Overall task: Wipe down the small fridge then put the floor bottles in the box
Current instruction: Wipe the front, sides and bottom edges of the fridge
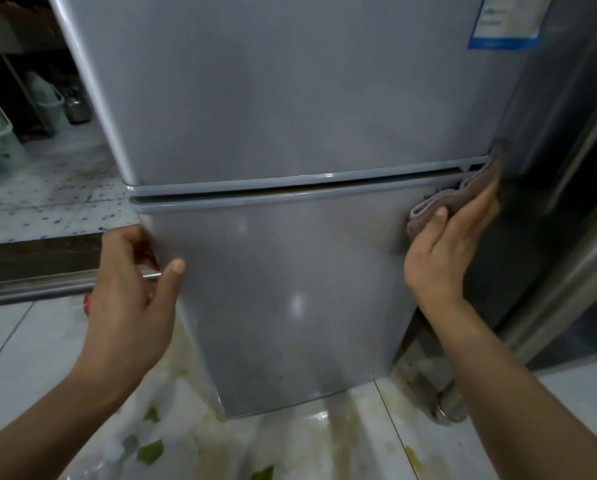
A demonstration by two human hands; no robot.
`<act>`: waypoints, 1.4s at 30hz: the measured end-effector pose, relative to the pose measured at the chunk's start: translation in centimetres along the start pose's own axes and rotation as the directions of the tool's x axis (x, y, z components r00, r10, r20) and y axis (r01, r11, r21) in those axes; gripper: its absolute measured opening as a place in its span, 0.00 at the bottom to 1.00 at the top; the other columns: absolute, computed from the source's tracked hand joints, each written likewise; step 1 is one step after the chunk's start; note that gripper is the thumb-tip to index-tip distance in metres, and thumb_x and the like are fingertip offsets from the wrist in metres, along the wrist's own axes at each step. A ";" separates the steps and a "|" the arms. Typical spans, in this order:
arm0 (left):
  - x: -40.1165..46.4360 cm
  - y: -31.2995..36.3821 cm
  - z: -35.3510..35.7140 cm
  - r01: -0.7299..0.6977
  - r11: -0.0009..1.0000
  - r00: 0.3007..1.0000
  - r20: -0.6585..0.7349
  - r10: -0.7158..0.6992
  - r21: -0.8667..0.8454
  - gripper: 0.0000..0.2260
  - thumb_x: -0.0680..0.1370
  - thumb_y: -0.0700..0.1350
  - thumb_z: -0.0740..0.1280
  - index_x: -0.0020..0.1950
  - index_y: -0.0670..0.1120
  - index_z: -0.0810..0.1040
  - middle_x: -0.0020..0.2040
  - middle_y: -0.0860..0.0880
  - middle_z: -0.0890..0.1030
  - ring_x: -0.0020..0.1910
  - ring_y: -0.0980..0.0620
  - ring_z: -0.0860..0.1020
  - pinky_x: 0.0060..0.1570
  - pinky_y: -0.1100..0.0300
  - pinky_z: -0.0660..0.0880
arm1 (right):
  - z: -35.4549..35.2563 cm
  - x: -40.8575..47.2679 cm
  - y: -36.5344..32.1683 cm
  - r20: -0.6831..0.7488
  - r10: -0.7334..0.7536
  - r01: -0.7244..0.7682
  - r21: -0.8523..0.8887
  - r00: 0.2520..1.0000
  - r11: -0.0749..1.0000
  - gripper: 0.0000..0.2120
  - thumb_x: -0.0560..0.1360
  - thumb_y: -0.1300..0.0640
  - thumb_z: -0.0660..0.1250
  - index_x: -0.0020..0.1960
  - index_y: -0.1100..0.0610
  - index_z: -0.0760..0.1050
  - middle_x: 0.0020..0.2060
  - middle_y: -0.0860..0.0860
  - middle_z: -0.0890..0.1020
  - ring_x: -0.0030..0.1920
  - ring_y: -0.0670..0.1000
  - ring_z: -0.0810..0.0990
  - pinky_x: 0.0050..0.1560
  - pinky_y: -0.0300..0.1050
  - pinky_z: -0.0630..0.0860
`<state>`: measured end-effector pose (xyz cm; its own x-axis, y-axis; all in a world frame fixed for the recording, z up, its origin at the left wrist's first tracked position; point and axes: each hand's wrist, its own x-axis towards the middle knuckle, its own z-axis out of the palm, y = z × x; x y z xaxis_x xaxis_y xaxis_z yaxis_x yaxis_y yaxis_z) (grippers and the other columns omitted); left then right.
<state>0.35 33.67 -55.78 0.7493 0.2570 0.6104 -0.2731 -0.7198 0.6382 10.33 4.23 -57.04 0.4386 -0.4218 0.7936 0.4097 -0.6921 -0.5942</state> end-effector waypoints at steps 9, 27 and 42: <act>-0.3 -1.1 0.3 -0.002 0.999 1.000 0.006 0.002 -0.039 0.13 0.77 0.50 0.61 0.60 0.51 0.64 0.53 0.47 0.73 0.48 0.51 0.73 0.43 0.61 0.70 | -0.1 -12.2 5.3 0.240 0.295 -0.291 -0.050 0.925 0.955 0.29 0.79 0.56 0.51 0.75 0.69 0.46 0.71 0.69 0.55 0.71 0.67 0.60 0.70 0.61 0.62; -4.1 -3.8 1.8 0.091 0.994 0.985 0.150 -0.081 -0.059 0.07 0.79 0.43 0.59 0.55 0.51 0.64 0.50 0.49 0.75 0.49 0.51 0.74 0.50 0.50 0.73 | 2.6 -18.2 -0.7 0.276 0.077 -0.016 -0.216 0.958 0.976 0.33 0.78 0.54 0.52 0.71 0.75 0.45 0.71 0.73 0.48 0.72 0.71 0.47 0.74 0.61 0.48; -4.0 -3.5 1.3 0.126 0.990 0.977 0.182 -0.114 -0.055 0.08 0.78 0.47 0.60 0.55 0.53 0.64 0.49 0.53 0.74 0.47 0.53 0.75 0.48 0.49 0.76 | 4.7 -20.1 -5.7 0.366 -0.211 0.305 -0.222 0.906 0.926 0.33 0.77 0.46 0.56 0.71 0.68 0.52 0.70 0.68 0.53 0.71 0.70 0.52 0.68 0.70 0.58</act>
<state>-0.84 34.34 -61.10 0.8730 0.2155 0.4376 -0.2093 -0.6447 0.7352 2.96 19.40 -70.18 0.6038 -0.0221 0.7968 0.3355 -0.8997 -0.2792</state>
